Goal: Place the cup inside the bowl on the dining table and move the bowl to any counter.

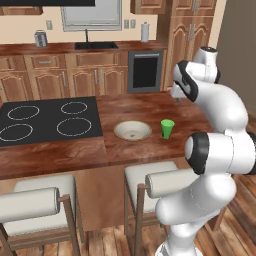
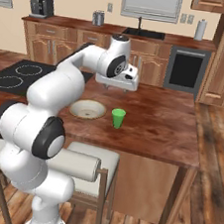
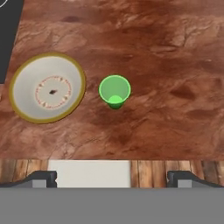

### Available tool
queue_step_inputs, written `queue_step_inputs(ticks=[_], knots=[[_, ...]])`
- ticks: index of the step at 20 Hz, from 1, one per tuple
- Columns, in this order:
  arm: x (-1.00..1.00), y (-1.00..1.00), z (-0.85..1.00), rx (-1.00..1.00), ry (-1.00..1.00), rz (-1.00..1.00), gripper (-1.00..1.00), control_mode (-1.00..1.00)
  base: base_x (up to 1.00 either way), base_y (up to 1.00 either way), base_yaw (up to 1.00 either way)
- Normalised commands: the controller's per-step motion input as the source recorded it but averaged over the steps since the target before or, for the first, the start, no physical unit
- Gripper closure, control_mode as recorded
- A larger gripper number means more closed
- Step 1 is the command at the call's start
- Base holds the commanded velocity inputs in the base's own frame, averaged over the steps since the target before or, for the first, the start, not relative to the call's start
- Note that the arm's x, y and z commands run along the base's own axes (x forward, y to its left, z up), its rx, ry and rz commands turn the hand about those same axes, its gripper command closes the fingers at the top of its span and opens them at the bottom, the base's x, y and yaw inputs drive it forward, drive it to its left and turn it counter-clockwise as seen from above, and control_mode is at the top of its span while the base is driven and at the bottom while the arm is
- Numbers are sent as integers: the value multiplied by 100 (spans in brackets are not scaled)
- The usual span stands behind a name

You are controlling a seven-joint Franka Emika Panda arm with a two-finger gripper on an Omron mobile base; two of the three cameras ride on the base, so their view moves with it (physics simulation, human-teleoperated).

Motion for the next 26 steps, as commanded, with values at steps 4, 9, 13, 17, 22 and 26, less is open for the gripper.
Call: queue_step_inputs(ticks=[4, 9, 13, 17, 22, 26], knots=[[28, -9, -1, 0, 0, 0, -100, -100, 0, 0, 0], [27, -7, -1, 0, 0, 0, -100, -100, 0, 0, 0], [26, -6, 0, 0, 0, 0, -100, -100, 0, 0, 0], [26, -5, 0, 0, 0, 0, -100, -100, 0, 0, 0], [24, -5, 0, 0, 0, 0, -100, -100, 0, 0, 0], [24, -5, 0, 0, 0, 0, -100, -100, 0, 0, 0]])
